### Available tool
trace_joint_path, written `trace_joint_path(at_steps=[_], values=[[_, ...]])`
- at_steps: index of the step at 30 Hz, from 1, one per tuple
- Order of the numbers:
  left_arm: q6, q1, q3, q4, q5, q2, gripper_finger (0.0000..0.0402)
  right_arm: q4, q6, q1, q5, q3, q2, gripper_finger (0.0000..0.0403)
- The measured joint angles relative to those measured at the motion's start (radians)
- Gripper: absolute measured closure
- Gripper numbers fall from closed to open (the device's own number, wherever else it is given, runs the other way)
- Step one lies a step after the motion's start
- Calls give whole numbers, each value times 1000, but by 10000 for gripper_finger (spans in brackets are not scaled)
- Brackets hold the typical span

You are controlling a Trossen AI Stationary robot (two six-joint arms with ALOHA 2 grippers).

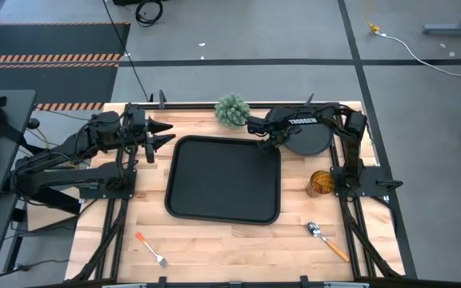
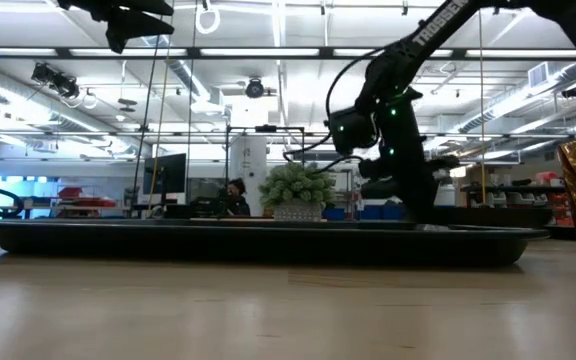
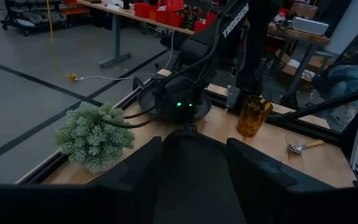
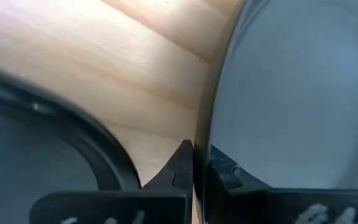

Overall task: Pick and place plate/cup/fork/spoon on tray
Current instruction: Put the black plate on the black serving tray

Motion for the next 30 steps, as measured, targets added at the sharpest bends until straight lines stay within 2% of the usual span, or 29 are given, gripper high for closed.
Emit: trace_joint_path(at_steps=[6,12,18,21,24,27,30], values=[[-7,0,2,8,6,-17,219,-48,-4,79,51,-1,-109,390],[-10,0,2,42,30,-26,219,-6,-83,273,67,56,-228,391],[2,0,2,41,31,-24,219,258,-469,515,5,171,-211,391],[3,0,2,36,30,-24,219,374,-677,605,-58,224,-142,391],[8,0,2,10,30,-26,219,385,-880,658,-128,263,-52,391],[26,0,9,-103,28,-38,219,349,-1033,685,-157,293,26,387],[40,0,69,-338,4,-37,224,293,-1145,699,-152,317,81,377]])
